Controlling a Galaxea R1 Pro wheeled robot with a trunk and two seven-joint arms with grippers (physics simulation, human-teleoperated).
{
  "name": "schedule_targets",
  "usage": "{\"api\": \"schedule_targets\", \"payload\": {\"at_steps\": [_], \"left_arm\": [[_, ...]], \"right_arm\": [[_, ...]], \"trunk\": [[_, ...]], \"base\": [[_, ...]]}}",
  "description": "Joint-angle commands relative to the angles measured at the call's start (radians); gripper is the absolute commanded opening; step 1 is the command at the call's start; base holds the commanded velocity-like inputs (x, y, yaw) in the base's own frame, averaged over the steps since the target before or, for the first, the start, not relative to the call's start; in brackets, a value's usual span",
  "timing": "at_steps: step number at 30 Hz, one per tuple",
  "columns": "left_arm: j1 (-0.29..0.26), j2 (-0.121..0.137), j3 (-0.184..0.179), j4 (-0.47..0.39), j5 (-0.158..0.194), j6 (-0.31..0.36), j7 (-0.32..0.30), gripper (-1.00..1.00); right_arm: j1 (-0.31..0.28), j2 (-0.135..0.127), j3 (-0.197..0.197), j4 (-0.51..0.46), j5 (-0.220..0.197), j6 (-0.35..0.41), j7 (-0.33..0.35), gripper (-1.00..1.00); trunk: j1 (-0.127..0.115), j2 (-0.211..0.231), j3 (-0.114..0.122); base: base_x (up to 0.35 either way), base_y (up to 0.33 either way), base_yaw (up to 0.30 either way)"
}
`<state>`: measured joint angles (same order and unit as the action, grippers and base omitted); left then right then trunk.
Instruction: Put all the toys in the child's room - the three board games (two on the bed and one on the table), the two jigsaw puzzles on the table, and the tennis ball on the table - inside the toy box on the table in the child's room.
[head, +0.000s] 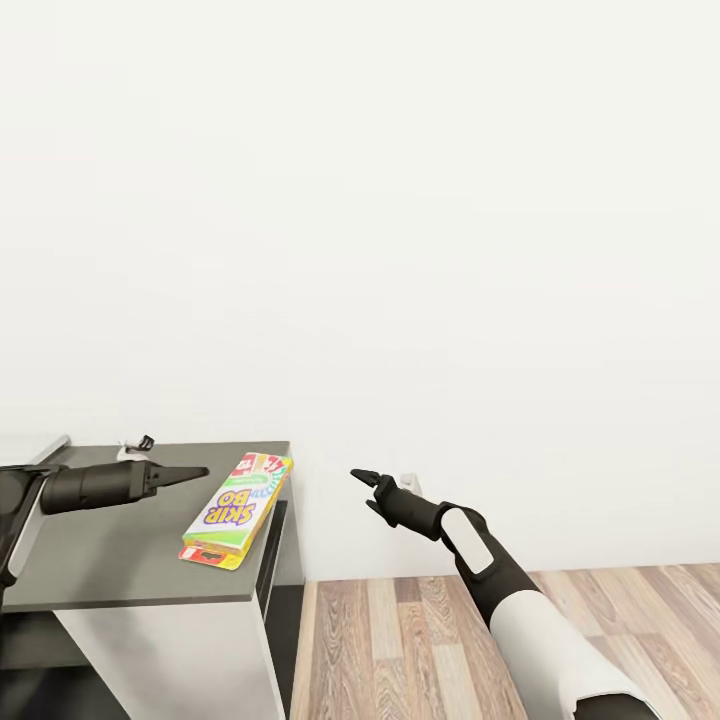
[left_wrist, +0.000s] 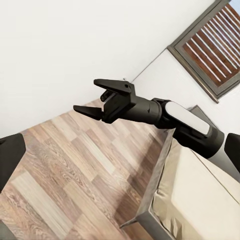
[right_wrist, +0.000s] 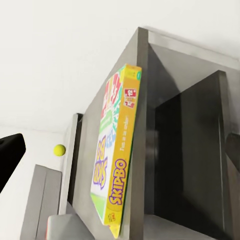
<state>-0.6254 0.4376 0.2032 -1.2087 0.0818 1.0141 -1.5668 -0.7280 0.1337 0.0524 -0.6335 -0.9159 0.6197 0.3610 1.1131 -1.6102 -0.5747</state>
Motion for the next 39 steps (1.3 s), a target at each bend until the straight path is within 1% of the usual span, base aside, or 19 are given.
{"api": "schedule_targets", "payload": {"at_steps": [1, 12, 15, 18, 23, 32, 39], "left_arm": [[-0.001, 0.000, 0.000, 0.000, -0.001, 0.011, -0.004, 1.00], [-0.001, 0.002, 0.002, 0.001, -0.001, 0.011, -0.004, 1.00], [0.000, 0.002, 0.002, 0.001, -0.001, 0.010, -0.004, 1.00], [0.001, 0.002, 0.002, 0.001, -0.001, 0.009, -0.004, 1.00], [0.001, 0.003, 0.002, 0.001, -0.001, 0.008, -0.004, 1.00], [0.001, 0.003, 0.002, 0.001, 0.001, 0.007, -0.004, 1.00], [0.001, 0.003, 0.002, 0.001, 0.000, 0.006, -0.004, 1.00]], "right_arm": [[-0.001, 0.000, 0.000, 0.000, -0.001, 0.003, 0.001, 1.00], [-0.001, 0.001, 0.001, -0.001, -0.001, 0.003, 0.001, 1.00], [-0.001, 0.001, 0.006, -0.003, -0.001, 0.003, 0.001, 1.00], [-0.001, 0.001, 0.023, -0.006, 0.000, 0.002, 0.001, 1.00], [-0.001, 0.001, 0.037, -0.007, -0.001, 0.002, 0.001, 1.00], [-0.001, 0.001, 0.042, -0.008, -0.001, 0.002, 0.001, 1.00], [-0.001, 0.001, 0.041, -0.008, -0.001, 0.002, 0.001, 1.00]], "trunk": [[0.000, -0.001, -0.001], [0.000, -0.001, -0.001], [0.000, -0.001, -0.001], [0.000, -0.001, -0.001], [0.000, -0.001, -0.001], [0.000, -0.001, -0.001], [0.000, -0.001, -0.001]], "base": [[0.000, 0.006, 0.000], [0.035, 0.116, 0.000], [0.006, 0.022, 0.000], [0.002, 0.008, 0.000], [0.014, 0.003, 0.000], [0.118, -0.003, 0.000], [0.033, -0.003, 0.000]]}}
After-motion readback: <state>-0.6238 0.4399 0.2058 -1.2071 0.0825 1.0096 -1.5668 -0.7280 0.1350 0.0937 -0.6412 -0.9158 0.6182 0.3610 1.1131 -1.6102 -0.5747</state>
